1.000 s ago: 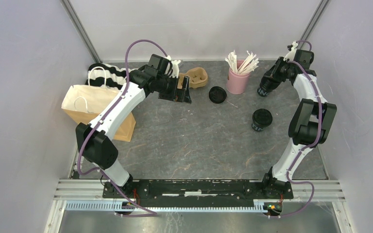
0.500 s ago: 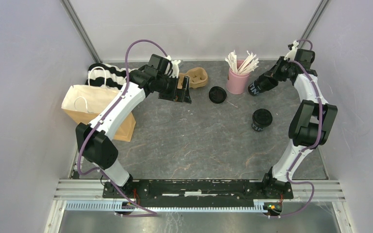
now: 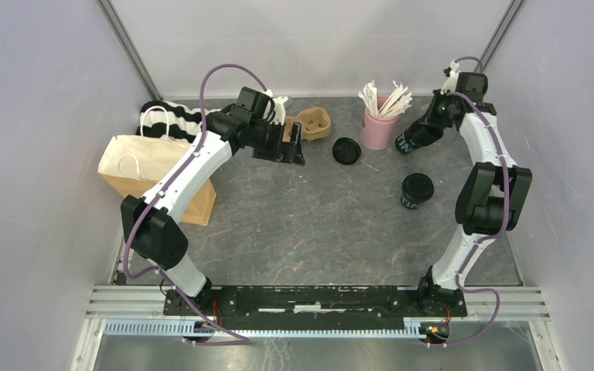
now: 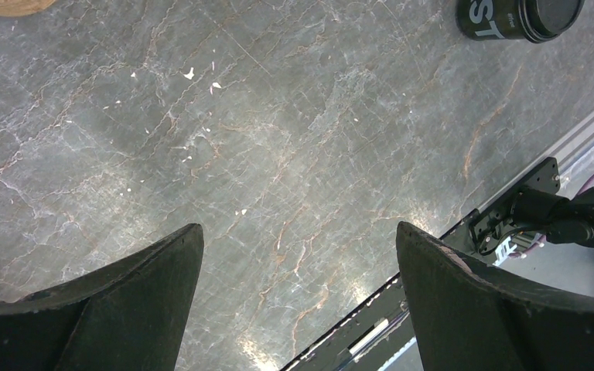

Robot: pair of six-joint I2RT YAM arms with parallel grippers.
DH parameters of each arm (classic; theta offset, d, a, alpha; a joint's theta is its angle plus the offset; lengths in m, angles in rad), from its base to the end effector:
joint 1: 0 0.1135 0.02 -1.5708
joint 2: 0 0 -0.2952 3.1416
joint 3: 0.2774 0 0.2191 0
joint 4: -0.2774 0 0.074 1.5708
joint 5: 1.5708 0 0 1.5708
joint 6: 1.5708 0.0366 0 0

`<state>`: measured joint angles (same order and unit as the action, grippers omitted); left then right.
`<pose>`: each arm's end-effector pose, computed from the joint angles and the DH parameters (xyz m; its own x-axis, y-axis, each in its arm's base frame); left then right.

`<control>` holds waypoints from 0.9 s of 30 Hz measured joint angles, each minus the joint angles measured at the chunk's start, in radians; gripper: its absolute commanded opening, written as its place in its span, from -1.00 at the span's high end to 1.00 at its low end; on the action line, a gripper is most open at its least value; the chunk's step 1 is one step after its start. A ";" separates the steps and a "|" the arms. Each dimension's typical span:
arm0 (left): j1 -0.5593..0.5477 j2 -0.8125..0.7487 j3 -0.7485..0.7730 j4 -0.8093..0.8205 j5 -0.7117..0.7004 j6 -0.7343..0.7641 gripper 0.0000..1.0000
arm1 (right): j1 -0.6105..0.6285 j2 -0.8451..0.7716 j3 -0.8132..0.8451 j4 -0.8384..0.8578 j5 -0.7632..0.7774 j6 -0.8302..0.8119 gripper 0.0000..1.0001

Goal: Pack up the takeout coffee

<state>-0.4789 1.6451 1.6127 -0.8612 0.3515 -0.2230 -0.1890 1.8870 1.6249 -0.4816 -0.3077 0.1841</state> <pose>0.2803 -0.1597 0.3766 -0.8126 0.1879 -0.5518 0.4557 0.7951 -0.4003 0.4058 -0.0663 0.3237 -0.6610 0.3041 -0.6860 0.0825 0.9381 0.3363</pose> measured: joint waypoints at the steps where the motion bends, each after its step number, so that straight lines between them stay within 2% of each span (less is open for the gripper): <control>1: 0.000 0.000 0.000 0.000 0.000 0.000 -0.99 | 0.012 0.000 0.010 -0.015 0.031 -0.012 1.00; 13: 0.000 0.000 -0.020 0.004 0.022 0.000 -0.99 | 0.099 -0.033 0.042 -0.161 0.404 -0.128 0.95; 18: 0.000 -0.002 -0.029 0.005 0.027 0.000 -0.99 | 0.102 -0.037 0.040 -0.179 0.450 -0.145 0.93; 27: 0.000 -0.005 -0.032 0.008 0.044 0.000 -0.99 | 0.103 -0.039 0.031 -0.187 0.458 -0.156 0.73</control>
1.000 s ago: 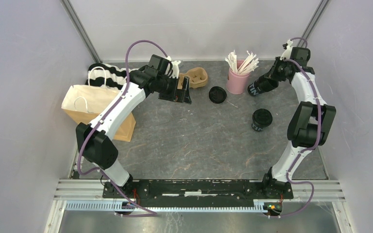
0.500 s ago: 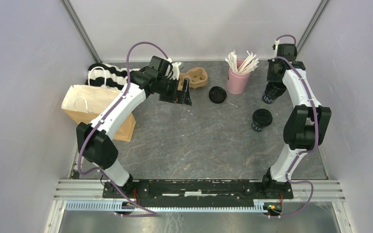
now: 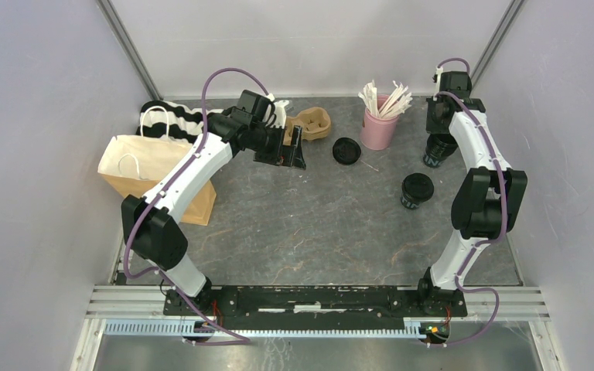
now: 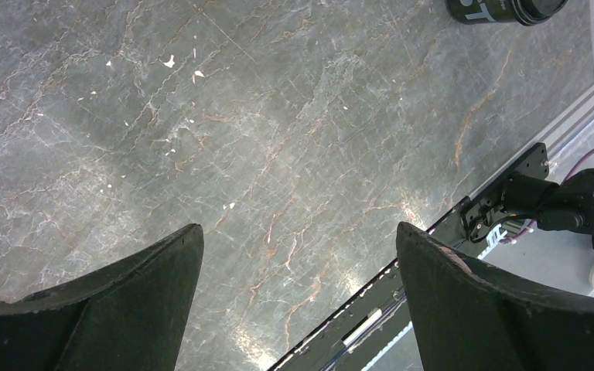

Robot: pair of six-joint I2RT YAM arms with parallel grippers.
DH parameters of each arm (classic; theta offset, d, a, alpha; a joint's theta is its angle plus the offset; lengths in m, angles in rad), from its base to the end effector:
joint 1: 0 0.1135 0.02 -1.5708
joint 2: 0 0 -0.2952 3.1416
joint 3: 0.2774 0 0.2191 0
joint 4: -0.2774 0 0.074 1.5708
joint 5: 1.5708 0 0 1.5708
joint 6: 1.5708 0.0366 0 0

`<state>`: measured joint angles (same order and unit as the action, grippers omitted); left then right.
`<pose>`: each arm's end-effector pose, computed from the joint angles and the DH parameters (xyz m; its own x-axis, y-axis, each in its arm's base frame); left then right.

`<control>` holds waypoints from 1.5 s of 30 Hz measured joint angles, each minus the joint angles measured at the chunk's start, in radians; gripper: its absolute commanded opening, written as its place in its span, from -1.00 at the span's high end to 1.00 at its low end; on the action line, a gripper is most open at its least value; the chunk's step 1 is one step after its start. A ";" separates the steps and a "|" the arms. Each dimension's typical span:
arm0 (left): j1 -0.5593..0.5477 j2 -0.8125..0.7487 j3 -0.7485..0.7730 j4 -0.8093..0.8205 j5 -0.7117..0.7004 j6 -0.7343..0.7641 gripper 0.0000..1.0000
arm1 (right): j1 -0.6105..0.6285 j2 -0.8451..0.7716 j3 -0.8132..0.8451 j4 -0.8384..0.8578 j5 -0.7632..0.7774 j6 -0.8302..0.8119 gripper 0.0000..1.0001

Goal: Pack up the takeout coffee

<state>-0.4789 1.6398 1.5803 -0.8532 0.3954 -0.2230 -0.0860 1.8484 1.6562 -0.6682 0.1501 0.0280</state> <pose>0.2777 -0.1601 0.3701 -0.8250 0.1984 -0.5291 0.4633 0.7735 -0.4325 0.3891 -0.0390 0.3325 -0.7499 0.0924 -0.6551 0.2032 0.9745 -0.0951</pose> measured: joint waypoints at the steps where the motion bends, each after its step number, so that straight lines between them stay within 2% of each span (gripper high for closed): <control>1: 0.000 0.000 0.000 0.000 0.000 0.000 -0.99 | 0.000 0.000 -0.002 0.000 -0.002 0.000 0.70; 10: 0.000 -0.001 0.000 0.003 0.000 0.000 -0.99 | -0.018 0.000 -0.023 0.003 -0.048 0.005 0.61; 16: 0.000 -0.001 0.000 0.003 0.003 0.000 -0.99 | -0.037 0.000 -0.029 0.012 -0.081 0.013 0.81; 19: 0.000 -0.001 0.000 0.003 0.003 0.000 -0.99 | -0.043 0.000 -0.031 0.016 -0.094 0.019 0.62; 26: 0.000 -0.001 0.000 0.003 0.005 0.000 -0.99 | -0.046 0.000 -0.032 0.016 -0.116 0.024 0.60; 36: 0.000 -0.001 0.000 0.003 0.007 0.000 -0.99 | -0.047 -0.004 -0.032 0.016 -0.127 0.026 0.80; 40: 0.000 -0.001 0.000 0.003 0.007 0.000 -0.99 | -0.047 -0.004 -0.032 0.016 -0.128 0.027 0.96; 45: 0.000 -0.001 0.000 0.003 0.008 0.000 -0.99 | -0.047 -0.004 -0.032 0.016 -0.128 0.027 1.00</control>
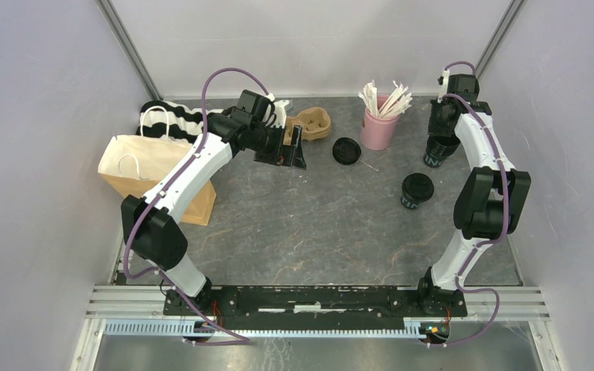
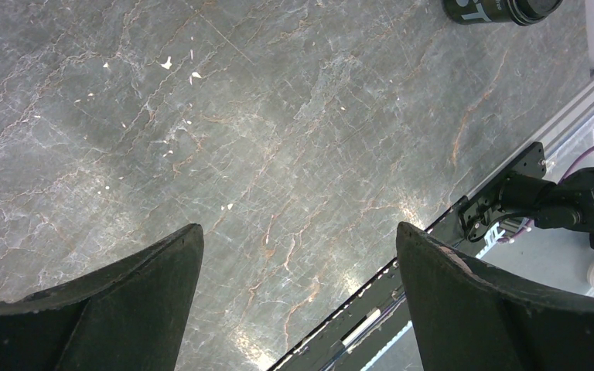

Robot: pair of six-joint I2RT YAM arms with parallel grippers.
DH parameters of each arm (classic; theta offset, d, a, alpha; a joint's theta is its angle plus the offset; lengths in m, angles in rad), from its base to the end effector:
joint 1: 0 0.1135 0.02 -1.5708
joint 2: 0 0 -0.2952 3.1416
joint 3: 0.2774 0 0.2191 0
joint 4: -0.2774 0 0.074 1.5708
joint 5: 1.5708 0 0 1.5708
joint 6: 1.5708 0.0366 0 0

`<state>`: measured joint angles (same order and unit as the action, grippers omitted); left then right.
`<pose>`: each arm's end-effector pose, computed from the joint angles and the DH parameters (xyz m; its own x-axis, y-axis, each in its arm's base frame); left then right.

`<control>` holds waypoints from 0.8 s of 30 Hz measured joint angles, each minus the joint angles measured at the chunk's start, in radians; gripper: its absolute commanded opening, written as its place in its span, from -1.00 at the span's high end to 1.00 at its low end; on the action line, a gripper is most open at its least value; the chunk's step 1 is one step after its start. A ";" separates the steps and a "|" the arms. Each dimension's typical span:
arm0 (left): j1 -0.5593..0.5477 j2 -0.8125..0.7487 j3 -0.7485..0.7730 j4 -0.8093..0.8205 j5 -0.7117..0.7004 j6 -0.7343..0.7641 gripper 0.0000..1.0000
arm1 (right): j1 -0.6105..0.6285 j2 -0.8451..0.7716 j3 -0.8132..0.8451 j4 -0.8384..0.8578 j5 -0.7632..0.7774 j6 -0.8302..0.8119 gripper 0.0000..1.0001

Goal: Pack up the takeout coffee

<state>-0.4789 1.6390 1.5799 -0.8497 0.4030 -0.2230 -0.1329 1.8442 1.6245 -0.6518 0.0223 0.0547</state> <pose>0.2776 -0.1603 0.3705 -0.8238 0.1985 -0.5311 0.4672 0.7682 -0.4376 0.3861 -0.0524 0.3257 -0.7494 0.1553 -0.6437 0.1880 0.9820 0.0181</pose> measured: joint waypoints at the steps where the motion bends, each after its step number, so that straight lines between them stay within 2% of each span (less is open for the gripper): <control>1: 0.000 0.000 0.000 0.000 0.000 0.000 -0.99 | 0.000 0.000 0.000 0.000 0.000 0.000 1.00; 24: 0.000 0.000 0.000 0.010 0.001 0.000 -0.99 | 0.024 -0.053 0.002 -0.019 0.098 -0.021 1.00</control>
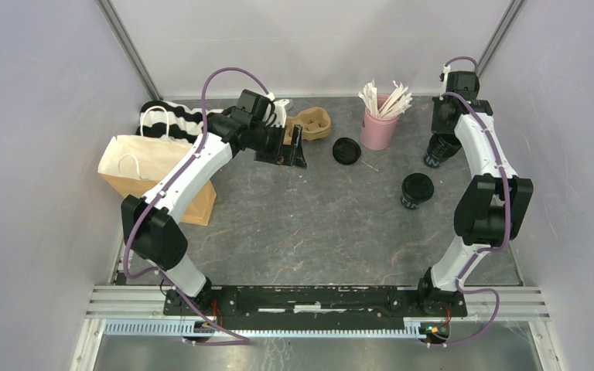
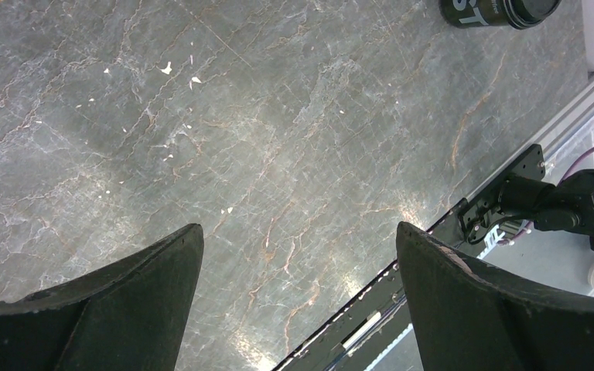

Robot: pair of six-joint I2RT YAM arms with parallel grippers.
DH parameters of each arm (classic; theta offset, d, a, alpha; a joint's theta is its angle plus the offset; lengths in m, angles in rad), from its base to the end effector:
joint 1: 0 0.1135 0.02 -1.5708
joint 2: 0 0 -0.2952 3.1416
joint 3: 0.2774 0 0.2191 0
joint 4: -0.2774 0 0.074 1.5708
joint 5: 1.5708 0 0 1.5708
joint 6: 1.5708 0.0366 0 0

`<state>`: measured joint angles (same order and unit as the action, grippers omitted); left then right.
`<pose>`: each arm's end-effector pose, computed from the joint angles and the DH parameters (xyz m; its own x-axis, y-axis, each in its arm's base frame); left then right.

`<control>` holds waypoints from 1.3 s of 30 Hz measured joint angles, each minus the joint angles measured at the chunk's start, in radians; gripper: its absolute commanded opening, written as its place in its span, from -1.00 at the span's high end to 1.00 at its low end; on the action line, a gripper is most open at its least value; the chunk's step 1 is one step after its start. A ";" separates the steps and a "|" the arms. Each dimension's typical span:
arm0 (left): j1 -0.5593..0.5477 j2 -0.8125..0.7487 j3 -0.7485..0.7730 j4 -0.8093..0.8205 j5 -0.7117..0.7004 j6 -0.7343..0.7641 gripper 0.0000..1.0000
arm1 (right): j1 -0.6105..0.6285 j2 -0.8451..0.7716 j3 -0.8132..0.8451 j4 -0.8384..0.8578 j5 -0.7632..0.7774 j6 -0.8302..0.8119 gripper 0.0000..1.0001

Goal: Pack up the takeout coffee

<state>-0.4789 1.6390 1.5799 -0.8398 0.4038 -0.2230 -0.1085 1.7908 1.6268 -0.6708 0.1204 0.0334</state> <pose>0.2783 -0.1607 0.3712 -0.8191 0.1962 -0.5391 0.4713 0.7658 -0.4376 0.3735 -0.0451 0.3446 -0.7301 0.1129 -0.6739 0.2122 0.9750 -0.0666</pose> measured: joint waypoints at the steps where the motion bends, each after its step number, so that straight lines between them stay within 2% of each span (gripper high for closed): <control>1: 0.000 0.000 0.000 0.000 0.000 0.000 -0.99 | 0.006 -0.003 0.000 -0.003 0.023 -0.004 1.00; 18: -0.003 -0.055 -0.035 0.006 -0.008 -0.001 -0.99 | 0.104 -0.151 0.013 -0.016 0.260 -0.069 1.00; 21: -0.005 -0.069 -0.035 0.008 -0.020 -0.002 -0.98 | 0.141 -0.210 0.013 -0.027 0.262 -0.094 1.00; 25: -0.007 -0.090 -0.035 0.008 -0.068 -0.011 -0.98 | 0.218 -0.336 -0.023 -0.009 0.193 -0.137 1.00; 30: -0.007 -0.132 -0.037 0.007 -0.168 -0.051 -0.98 | 0.410 -0.505 -0.165 0.020 0.083 -0.152 1.00; 32: -0.007 -0.152 -0.044 0.008 -0.202 -0.068 -0.98 | 0.525 -0.542 -0.249 0.034 0.060 -0.147 1.00; 39: -0.007 -0.201 -0.103 0.008 -0.264 -0.118 -0.99 | 0.926 -0.507 -0.481 0.039 0.061 -0.109 1.00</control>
<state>-0.4858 1.4376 1.4773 -0.8322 0.1398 -0.3408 0.8173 1.2842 1.1461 -0.6315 0.1814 -0.0753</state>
